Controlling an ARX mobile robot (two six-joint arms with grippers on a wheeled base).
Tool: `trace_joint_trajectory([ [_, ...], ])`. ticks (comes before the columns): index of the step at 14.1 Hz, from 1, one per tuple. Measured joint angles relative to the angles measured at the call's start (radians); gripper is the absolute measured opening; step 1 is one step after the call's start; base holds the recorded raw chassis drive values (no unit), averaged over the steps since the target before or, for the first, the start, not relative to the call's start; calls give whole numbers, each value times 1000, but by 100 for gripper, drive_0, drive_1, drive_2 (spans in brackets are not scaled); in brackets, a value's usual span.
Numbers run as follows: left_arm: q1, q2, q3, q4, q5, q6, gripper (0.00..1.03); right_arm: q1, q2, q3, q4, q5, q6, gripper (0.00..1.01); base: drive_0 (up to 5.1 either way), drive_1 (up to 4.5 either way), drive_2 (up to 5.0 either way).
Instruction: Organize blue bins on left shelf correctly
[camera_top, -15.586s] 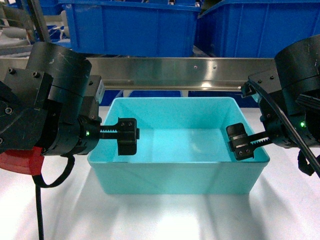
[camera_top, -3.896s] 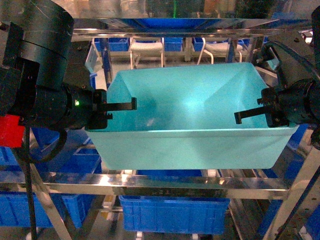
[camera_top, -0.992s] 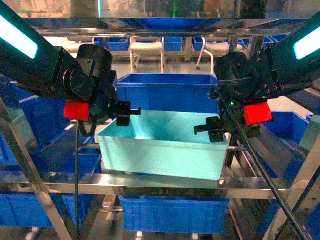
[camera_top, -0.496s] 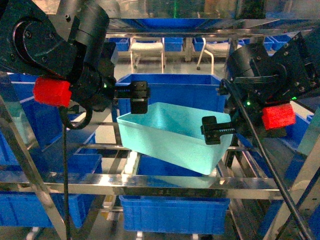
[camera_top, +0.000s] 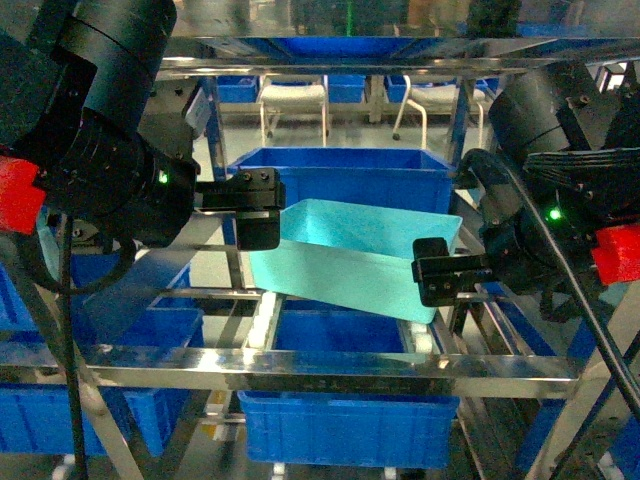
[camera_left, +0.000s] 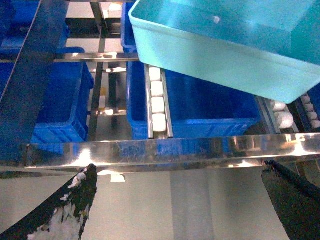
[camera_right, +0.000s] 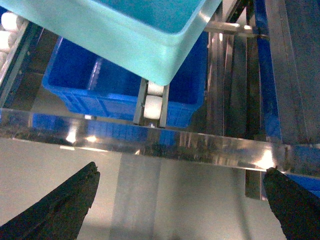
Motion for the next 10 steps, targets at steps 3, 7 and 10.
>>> trace_joint_trajectory([
  [3, -23, -79, -68, -56, 8, -44, 98, 9, -87, -112, 16, -30, 13, 98, 0, 0, 0],
  [7, -54, -138, -108, -95, 16, -71, 98, 21, -217, -206, 14, -52, 54, 98, 0, 0, 0],
  [10, -60, -135, -108, -85, 6, -59, 98, 21, -223, -211, 13, -56, 61, 98, 0, 0, 0],
])
